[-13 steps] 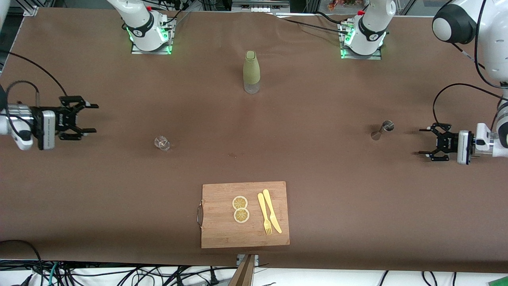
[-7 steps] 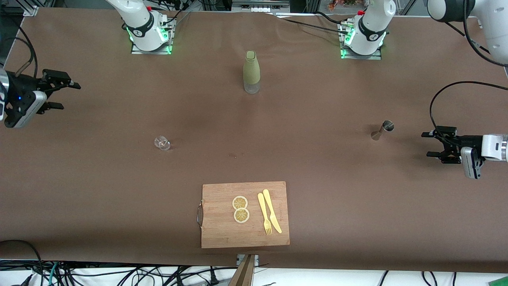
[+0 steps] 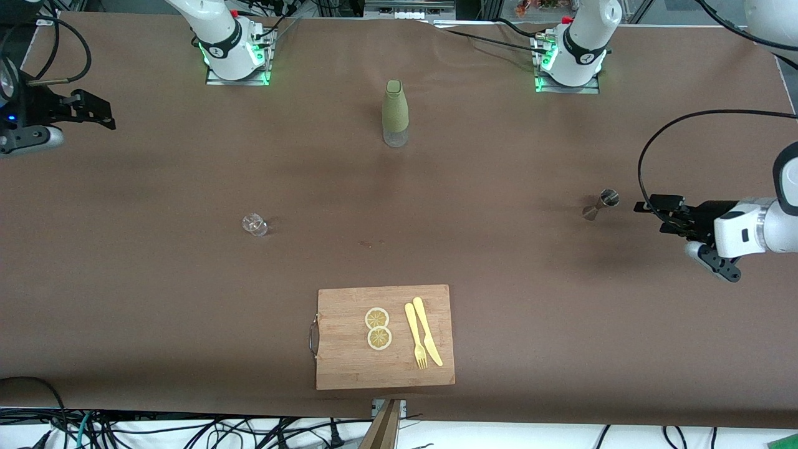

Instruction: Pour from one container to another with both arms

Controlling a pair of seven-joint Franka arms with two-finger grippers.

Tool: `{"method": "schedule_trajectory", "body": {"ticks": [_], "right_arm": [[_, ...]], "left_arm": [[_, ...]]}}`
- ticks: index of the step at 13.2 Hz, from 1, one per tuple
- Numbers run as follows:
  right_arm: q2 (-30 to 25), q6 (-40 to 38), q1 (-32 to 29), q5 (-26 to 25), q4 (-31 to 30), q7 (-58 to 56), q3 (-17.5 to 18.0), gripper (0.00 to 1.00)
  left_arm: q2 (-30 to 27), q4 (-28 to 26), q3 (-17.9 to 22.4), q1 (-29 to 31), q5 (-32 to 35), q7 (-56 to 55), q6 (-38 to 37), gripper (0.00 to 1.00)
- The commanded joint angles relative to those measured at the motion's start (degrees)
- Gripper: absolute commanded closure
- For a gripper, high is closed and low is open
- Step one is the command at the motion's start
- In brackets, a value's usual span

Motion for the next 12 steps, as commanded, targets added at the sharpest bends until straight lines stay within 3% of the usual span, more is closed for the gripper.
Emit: {"method": "schedule_trajectory", "body": {"ticks": [1,5,7,12], "right_arm": [[-2.0,2.0,-1.9,0.8,-1.2,6.6,0.1,0.00],[0.5,7.2,-2.2,2.5,-0.2,9.3,-0.3,0.00],[1.3,3.3,-1.7,3.6,2.8,9.0,-0.4,0.00],[1.4,1.8,-1.9,3.5,6.0,9.5,-0.2,0.00]], "left_arm": [[-4.1,2.0,-2.0,-0.4,8.7,-1.7,0.0,0.00],[-8.7,2.0,-2.8,0.0,11.6,-2.3,0.1,0.00],[-12.1,1.8,-2.9,-0.2,15.2,-3.9,0.0,0.00],[-17.2,1.6,-8.4,0.2,16.9,-25.4,-3.4,0.00]]}}
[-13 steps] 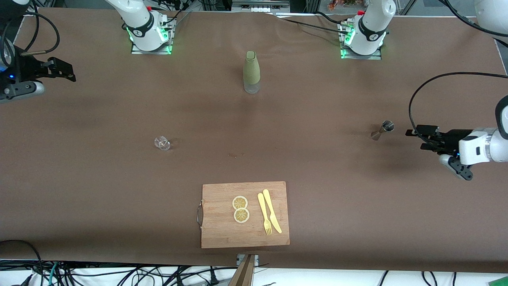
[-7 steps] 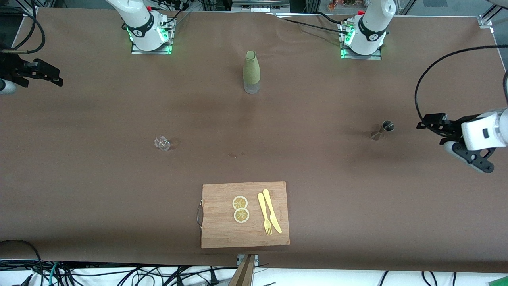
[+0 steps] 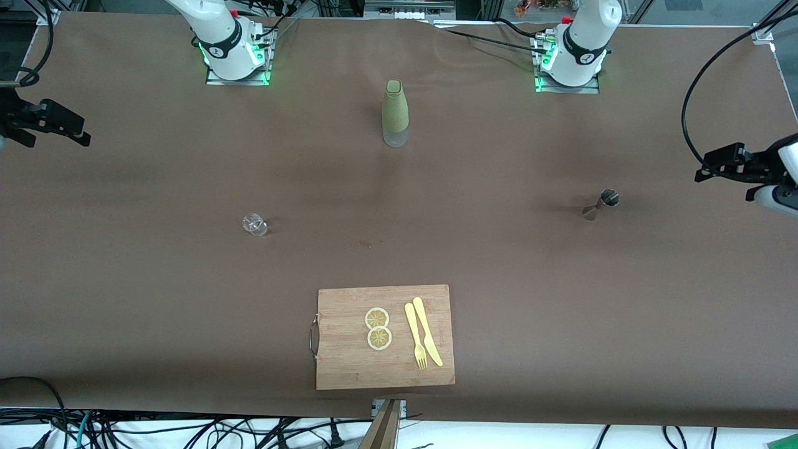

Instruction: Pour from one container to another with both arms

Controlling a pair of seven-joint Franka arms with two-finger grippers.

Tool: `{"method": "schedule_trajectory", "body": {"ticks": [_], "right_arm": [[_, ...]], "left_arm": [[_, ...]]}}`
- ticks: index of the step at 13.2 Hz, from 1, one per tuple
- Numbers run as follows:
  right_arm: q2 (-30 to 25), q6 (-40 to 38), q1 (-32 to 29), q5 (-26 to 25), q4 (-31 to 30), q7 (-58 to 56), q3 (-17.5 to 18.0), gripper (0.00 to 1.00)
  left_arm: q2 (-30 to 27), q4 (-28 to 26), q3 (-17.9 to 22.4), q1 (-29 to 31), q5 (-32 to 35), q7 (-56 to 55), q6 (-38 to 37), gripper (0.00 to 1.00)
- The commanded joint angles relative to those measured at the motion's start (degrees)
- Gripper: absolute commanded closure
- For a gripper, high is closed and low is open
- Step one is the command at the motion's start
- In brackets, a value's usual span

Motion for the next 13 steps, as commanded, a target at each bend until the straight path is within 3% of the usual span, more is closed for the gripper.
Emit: {"method": "schedule_trajectory", "body": {"ticks": [1,4,8,11,13], "right_arm": [[0.6,-1.5,-0.7,1.0,1.7,0.7,0.5,0.00],[0.4,-1.6,-1.8,1.2,1.4,1.2,3.4,0.00],[0.9,-1.6,-1.7,1.6,1.3,1.3,3.1,0.00],[1.2,-1.1,-1.4,1.6,1.3,1.1,3.3,0.00],[1.7,-0.6,-1.3,1.6,1.4,1.1,3.4,0.00]], "left_arm": [[-2.8,-0.6,-4.5,0.5,2.2,-11.1,-2.5,0.00],[-4.7,-0.6,-6.0,0.7,2.1,-16.2,-4.0,0.00],[-4.0,-1.0,-6.4,0.7,2.5,-16.6,-2.1,0.00],[-4.4,-1.2,-8.3,0.1,2.8,-25.4,-2.2,0.00],[-4.3,-1.0,-8.3,0.7,2.6,-25.1,-2.2,0.00]]}}
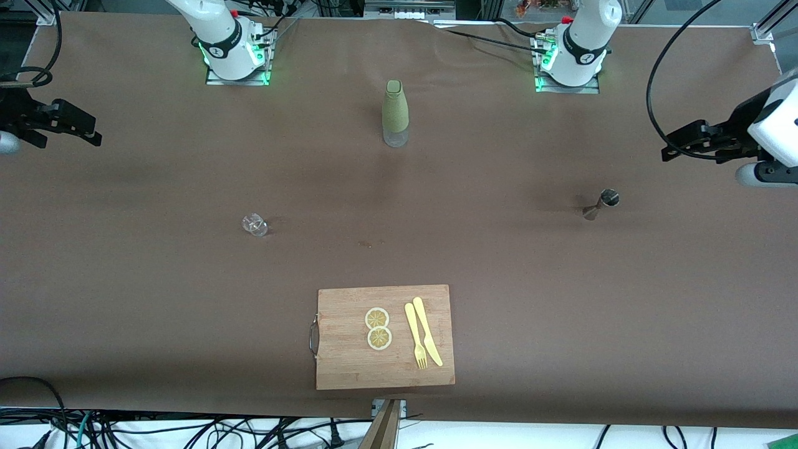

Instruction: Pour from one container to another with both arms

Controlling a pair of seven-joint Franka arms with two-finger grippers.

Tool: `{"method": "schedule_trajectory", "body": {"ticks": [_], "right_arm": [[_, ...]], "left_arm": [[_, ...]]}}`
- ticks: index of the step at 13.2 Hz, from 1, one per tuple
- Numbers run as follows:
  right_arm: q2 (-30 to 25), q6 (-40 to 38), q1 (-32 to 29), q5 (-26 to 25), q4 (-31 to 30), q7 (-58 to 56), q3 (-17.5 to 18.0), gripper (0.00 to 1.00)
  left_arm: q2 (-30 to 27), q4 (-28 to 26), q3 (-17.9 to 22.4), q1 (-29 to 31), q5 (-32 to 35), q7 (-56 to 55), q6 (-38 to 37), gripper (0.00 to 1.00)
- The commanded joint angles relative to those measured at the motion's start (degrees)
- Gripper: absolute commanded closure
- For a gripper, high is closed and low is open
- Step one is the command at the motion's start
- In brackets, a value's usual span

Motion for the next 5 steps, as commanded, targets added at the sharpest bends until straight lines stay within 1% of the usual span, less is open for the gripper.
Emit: {"method": "schedule_trajectory", "body": {"ticks": [1,5], "right_arm": [[0.8,-0.1,-0.5,1.0,1.3,0.3,0.6,0.00],[0.7,-0.2,-0.7,1.1,1.2,0.2,0.4,0.00]], "left_arm": [[-0.7,-0.4,-0.8,0.6,2.4,-1.5,0.6,0.00],[-0.5,-0.1,-0.8,0.7,2.4,-1.5,0.4,0.00]]}}
